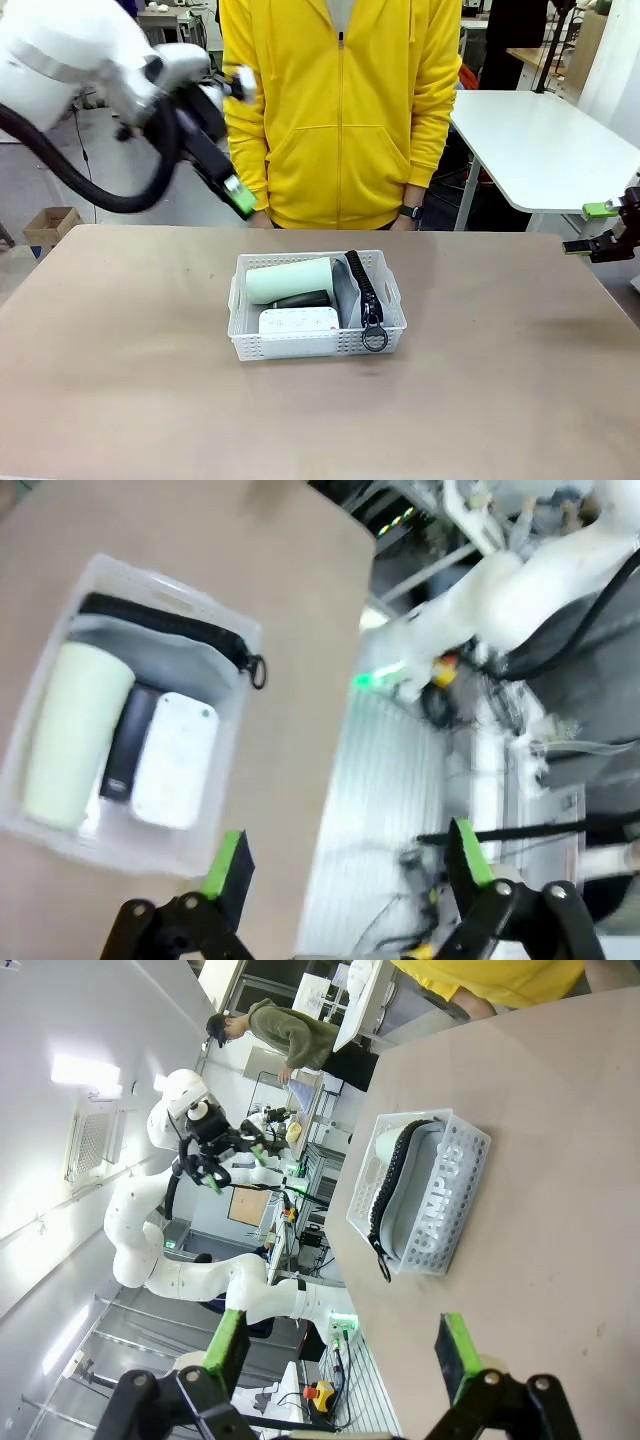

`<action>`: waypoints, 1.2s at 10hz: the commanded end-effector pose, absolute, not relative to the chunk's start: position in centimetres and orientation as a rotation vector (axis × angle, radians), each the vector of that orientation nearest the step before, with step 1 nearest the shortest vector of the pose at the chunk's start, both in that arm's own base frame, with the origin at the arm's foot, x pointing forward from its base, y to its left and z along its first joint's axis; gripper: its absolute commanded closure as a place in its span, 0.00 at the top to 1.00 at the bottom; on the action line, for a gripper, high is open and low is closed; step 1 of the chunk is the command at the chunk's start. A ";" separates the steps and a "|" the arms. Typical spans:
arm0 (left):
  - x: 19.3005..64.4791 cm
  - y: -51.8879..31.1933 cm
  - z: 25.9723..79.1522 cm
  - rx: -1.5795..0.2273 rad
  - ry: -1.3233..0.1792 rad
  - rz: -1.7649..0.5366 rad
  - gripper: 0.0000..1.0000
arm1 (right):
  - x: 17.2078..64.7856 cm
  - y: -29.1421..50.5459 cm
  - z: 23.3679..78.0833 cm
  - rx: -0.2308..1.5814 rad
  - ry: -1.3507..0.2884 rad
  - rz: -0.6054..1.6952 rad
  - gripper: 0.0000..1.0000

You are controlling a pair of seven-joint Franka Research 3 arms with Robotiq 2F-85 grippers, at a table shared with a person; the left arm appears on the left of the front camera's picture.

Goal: Efficiently arrange items inside the basket to fit them all.
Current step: Pick up the Reusable plastic cup and place it inside the Organizing basket.

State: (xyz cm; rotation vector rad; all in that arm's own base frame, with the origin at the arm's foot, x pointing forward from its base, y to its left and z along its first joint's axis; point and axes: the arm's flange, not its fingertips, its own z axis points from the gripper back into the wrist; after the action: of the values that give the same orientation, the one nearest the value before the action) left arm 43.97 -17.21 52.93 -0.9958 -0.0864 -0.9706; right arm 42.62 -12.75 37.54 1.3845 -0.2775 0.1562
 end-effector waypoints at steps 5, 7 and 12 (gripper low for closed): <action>37.6 4.8 46.3 -1.657 -0.565 0.017 1.00 | 42.4 -12.7 38.1 1.385 -0.259 0.149 1.00; 37.0 8.7 43.2 -1.557 -0.537 0.059 1.00 | 42.4 -12.7 38.1 1.385 -0.259 0.149 1.00; 37.0 7.1 45.1 -1.526 -0.422 -0.059 1.00 | 42.4 -12.7 38.1 1.385 -0.259 0.149 1.00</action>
State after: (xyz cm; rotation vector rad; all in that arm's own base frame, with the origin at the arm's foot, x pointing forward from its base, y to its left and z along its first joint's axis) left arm 37.27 6.47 44.96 -1.5224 -0.4319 -0.0577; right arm 42.61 -12.77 37.54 1.3845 -0.2775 0.1560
